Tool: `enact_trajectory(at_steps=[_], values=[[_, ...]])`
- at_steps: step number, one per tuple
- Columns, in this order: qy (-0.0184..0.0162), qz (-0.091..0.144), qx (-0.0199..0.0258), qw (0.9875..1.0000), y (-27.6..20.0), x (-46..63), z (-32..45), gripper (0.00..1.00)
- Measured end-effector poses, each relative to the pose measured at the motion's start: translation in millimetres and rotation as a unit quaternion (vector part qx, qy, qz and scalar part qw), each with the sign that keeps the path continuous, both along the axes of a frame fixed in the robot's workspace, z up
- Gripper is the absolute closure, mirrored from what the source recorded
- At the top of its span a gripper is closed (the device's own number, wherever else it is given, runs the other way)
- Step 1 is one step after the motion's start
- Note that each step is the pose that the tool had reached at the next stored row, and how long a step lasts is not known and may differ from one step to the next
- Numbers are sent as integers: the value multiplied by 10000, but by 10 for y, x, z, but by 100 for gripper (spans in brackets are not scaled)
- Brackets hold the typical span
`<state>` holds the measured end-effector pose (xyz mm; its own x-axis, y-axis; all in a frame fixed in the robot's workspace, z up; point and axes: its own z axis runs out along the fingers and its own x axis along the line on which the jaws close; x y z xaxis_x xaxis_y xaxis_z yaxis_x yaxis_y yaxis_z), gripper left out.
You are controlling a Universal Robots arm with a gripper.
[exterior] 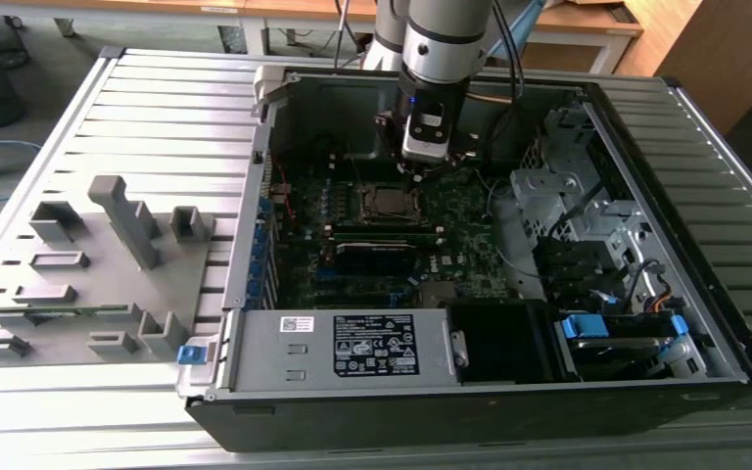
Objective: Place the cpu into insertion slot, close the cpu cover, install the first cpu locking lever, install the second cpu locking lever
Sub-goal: 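Close the cpu cover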
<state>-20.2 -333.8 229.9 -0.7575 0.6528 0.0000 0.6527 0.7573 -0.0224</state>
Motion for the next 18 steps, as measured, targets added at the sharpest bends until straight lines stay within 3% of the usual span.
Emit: enact_trajectory(at_steps=[8, 18], values=[[0, 309, 0, 9995, 0, 0, 0, 89], [0, 314, 0, 9995, 0, 0, 0, 89]])
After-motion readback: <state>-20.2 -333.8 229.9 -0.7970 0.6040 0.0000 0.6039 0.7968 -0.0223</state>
